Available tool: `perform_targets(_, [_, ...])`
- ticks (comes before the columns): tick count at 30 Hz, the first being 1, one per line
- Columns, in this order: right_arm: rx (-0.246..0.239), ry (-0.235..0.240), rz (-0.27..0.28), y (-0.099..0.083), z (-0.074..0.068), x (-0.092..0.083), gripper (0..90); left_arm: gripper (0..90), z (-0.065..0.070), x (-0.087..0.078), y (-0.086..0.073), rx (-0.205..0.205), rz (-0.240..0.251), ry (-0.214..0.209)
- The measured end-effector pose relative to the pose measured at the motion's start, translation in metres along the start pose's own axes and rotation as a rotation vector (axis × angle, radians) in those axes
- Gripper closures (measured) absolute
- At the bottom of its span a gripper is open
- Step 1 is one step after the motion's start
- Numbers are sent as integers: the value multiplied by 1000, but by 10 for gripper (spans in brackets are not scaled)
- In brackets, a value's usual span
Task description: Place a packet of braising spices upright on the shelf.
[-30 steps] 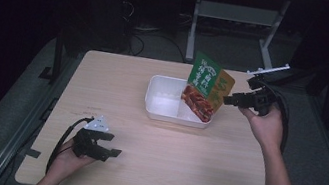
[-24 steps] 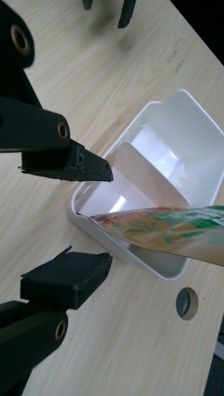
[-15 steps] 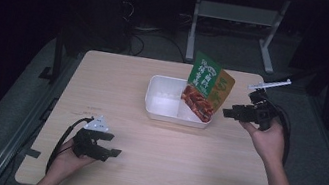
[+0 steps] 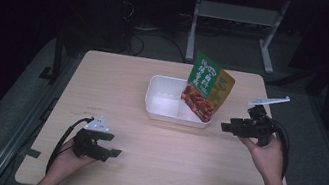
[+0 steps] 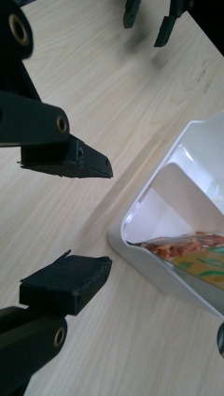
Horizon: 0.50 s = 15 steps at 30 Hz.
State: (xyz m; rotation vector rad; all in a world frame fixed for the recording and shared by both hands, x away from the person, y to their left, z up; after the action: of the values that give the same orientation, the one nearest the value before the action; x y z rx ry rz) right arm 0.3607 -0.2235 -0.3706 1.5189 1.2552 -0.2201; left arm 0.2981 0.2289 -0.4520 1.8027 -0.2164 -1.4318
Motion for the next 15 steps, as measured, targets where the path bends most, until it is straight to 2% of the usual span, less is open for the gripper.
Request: perform_targets(15, [6, 29, -18, -33, 2, 13, 477, 327, 1, 0, 1, 5, 1, 5])
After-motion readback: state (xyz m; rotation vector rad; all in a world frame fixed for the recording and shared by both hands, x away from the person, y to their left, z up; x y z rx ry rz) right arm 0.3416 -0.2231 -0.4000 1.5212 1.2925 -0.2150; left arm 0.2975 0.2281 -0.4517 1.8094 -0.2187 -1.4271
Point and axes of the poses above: each handheld gripper's, and its own axes: x roughly forward along the jaws, y roughly out of its top, z roughly to its right, the point moved 2 cm from there along x, roughly forward along the jaws, and after that the axes turned 11 degrees about x, right-handed, at the moved point
